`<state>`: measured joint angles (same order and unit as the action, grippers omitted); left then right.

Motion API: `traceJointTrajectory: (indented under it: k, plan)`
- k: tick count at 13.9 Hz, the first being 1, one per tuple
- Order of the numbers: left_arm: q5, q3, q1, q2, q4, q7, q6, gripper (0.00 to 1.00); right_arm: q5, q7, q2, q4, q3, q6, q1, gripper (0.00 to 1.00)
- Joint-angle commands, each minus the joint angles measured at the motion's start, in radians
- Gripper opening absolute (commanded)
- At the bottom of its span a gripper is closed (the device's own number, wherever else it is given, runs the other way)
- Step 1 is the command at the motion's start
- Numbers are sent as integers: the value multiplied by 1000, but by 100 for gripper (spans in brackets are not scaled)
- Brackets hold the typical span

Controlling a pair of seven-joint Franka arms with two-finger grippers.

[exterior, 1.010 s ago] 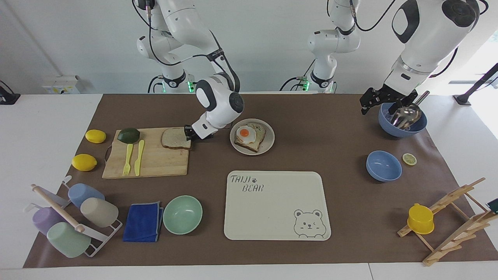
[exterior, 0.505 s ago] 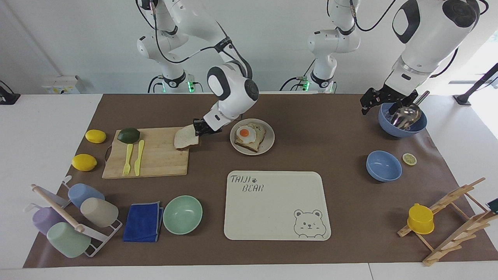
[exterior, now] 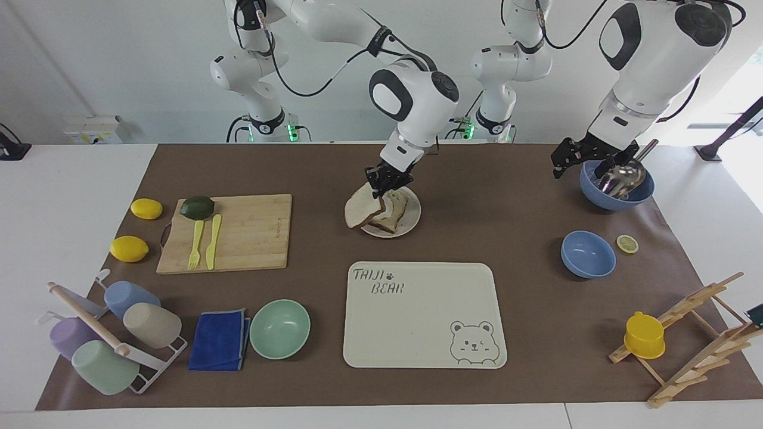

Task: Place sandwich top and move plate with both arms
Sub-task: 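Lift the right gripper up and away from the sandwich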

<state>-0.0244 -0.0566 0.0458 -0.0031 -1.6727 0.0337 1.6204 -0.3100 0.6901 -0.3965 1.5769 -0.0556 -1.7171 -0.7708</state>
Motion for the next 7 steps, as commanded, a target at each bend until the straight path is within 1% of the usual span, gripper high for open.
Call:
traceJointTrajectory:
  k: [1,3,5,7]
  plan:
    - [0,-3,-12,-40,-59,2,47,100,32,34,-7,15,-13,-39,2,0]
    - [-3,-2,-18,-41,-61,0,53,100,83,35,4,54,-15,-53,2,0]
    - [-9,-2,-23,-43,-87,3,90,100,95,49,10,58,-26,-36,-24,0]
    - [-17,-2,-23,-48,-102,0,95,100,97,89,10,58,-27,-51,-35,0]
